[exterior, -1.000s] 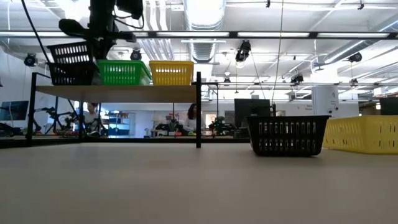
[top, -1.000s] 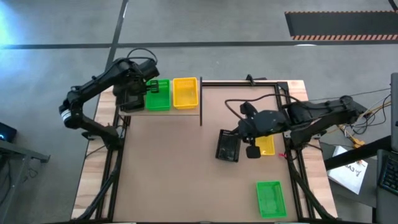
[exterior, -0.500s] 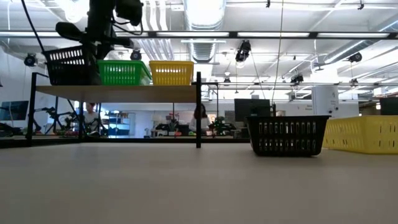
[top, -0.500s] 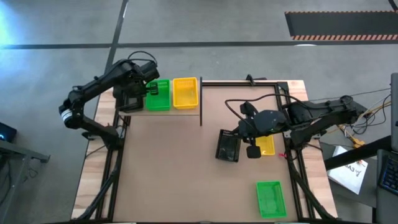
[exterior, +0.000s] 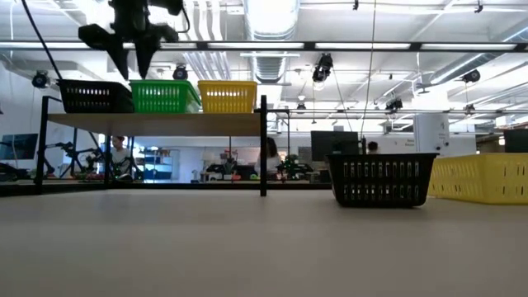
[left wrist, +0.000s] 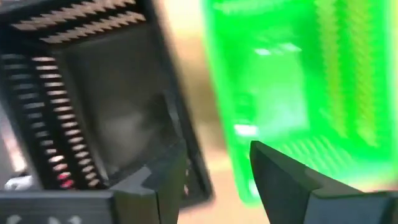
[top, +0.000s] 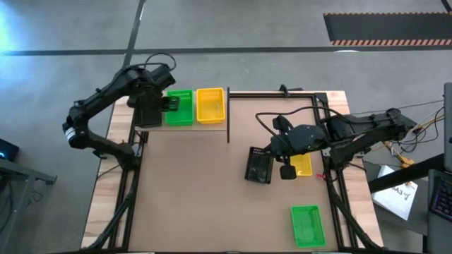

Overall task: Stack baskets on shelf by color
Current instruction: Stack the yellow bin on top of the other yellow bins on the shelf

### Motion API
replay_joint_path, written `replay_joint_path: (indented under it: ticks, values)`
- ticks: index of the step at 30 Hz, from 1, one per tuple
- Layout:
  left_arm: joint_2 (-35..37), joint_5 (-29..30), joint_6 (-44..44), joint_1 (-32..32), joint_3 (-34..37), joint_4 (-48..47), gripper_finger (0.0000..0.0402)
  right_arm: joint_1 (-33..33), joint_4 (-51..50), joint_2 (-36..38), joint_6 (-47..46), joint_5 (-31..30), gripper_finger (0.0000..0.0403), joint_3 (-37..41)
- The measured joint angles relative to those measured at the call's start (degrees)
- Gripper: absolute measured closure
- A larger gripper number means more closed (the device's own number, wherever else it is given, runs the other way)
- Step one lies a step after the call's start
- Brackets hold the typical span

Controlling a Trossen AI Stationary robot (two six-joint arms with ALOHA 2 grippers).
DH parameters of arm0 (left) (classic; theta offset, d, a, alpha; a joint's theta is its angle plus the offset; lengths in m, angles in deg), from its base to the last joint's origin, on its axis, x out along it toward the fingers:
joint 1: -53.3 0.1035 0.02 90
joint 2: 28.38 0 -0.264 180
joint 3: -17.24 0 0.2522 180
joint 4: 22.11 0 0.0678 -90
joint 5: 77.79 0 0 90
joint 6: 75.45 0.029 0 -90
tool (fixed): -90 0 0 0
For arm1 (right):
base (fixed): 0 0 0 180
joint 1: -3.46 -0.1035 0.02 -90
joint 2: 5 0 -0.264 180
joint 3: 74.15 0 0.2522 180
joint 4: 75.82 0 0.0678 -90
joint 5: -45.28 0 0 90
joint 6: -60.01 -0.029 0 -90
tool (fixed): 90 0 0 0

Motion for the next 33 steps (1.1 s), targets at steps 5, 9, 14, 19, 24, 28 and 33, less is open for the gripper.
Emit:
replay_joint_path:
  ticks: [5,9,14,19,24,28,33]
  values:
    - [3.90,-11.52,10.60,-1.54,-0.67,-0.02,0.0233,0.00,0.03,0.00,-0.68,0.00,0.0365,0.00]
    - [7.26,-13.89,16.51,-6.05,-0.50,0.06,0.0233,0.00,0.00,0.00,-1.89,0.00,0.0365,0.00]
    - [9.97,-13.46,18.25,-15.59,-0.46,4.25,0.0233,0.00,0.02,0.00,-4.07,-0.02,0.0365,1.89]
    - [9.93,-9.61,18.89,-27.26,0.66,15.91,0.0233,0.00,-0.04,0.00,-10.13,0.02,0.0365,7.88]
    - [7.43,-3.11,20.11,-35.66,3.80,30.87,0.0233,0.00,-0.14,0.42,-22.42,0.15,0.0365,15.60]
    - [4.77,-1.96,20.09,-38.79,8.75,44.53,0.0233,-0.15,-1.33,1.82,-34.89,0.13,0.0364,21.31]
    - [1.59,-2.52,19.71,-40.51,14.86,56.84,0.0233,-0.65,-5.93,4.68,-49.94,0.56,0.0364,27.14]
